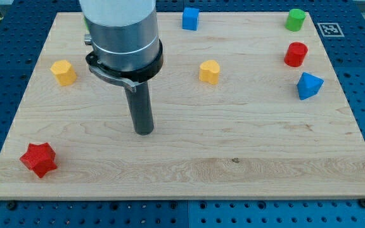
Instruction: Slide the red circle to the yellow heart
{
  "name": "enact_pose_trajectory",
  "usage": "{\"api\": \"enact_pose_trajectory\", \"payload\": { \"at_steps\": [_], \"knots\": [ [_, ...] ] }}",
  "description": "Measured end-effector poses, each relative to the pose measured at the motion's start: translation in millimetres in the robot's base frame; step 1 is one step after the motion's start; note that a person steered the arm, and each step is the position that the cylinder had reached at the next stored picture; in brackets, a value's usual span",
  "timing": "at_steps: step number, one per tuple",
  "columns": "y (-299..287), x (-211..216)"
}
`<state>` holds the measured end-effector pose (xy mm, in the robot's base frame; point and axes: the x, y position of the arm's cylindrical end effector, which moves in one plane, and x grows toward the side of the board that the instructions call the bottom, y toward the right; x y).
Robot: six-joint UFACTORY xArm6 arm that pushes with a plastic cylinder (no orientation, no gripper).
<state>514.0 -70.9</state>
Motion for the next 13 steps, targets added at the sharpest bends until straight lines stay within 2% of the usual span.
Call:
{"api": "enact_pose_trajectory", "payload": {
  "at_steps": [1,2,3,4,6,7,8,10,11,12,13],
  "knots": [
    [0,0],
    [2,-17],
    [40,-29],
    [119,-27],
    [314,-6],
    [366,-2],
    [366,-27],
    [368,-116],
    [368,-136],
    [360,-186],
    [359,-192]
  ]
}}
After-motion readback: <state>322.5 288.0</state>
